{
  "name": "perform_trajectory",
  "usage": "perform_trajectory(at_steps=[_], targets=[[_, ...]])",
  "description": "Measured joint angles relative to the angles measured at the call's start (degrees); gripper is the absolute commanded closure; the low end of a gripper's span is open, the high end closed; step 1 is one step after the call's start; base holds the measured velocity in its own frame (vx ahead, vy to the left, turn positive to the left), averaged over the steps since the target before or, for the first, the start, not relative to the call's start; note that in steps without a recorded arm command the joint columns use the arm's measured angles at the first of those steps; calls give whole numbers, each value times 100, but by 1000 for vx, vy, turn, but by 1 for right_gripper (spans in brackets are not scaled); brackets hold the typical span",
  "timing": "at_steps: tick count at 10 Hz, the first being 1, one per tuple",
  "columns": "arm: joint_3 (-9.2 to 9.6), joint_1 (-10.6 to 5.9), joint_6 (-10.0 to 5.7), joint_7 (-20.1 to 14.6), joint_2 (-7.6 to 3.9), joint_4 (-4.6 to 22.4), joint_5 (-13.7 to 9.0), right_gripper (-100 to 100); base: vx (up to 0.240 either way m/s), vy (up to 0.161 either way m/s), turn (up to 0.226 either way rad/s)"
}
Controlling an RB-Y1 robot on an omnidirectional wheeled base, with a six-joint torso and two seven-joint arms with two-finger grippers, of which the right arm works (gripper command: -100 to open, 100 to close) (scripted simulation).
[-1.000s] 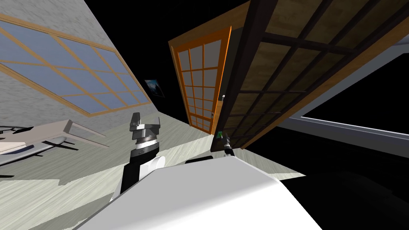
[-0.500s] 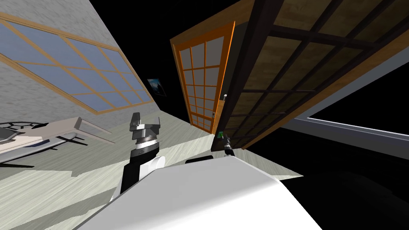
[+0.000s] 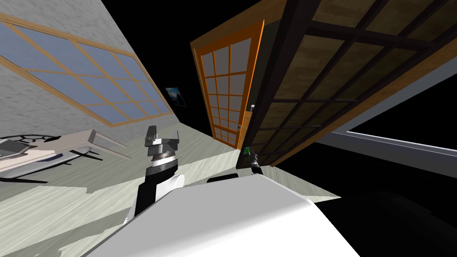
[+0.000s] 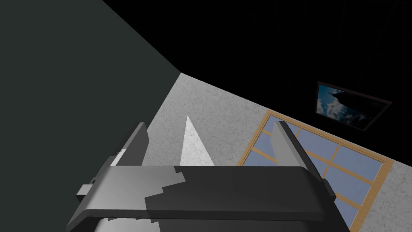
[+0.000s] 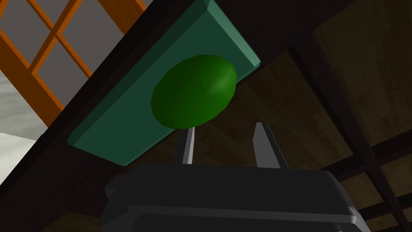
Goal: Pull the door open
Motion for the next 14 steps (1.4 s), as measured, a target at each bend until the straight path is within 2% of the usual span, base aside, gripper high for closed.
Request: perform_trajectory(at_steps=[2, 3, 4, 5, 6, 7, 8, 9, 11, 13, 14], targets=[[1, 38, 31, -3, 21, -62, -12, -100, 2, -3, 1], [36, -68, -83, -76, 20, 171, 7, -100, -25, -5, 72], [66, -107, -161, -221, 15, 281, -39, -100, -38, -2, 37], [74, -89, -142, -293, 17, 232, -75, -100, -16, 8, -15], [84, -165, -130, -343, 13, 316, -86, -100, -11, 3, 9], [78, -125, -98, -352, -12, 259, -94, -100, -8, -6, -8], [51, 60, 3, -267, -6, -43, -108, -100, -29, -11, 50], [70, 82, 59, -351, -35, -112, -169, -100, -33, -19, 55], [110, -51, -53, -508, 11, 132, -193, -100, -12, 14, 5], [126, -97, -92, -568, -5, 230, -192, -100, -1, -3, -2], [97, -4, -6, -483, 25, 38, -210, -100, -33, -4, 55]])
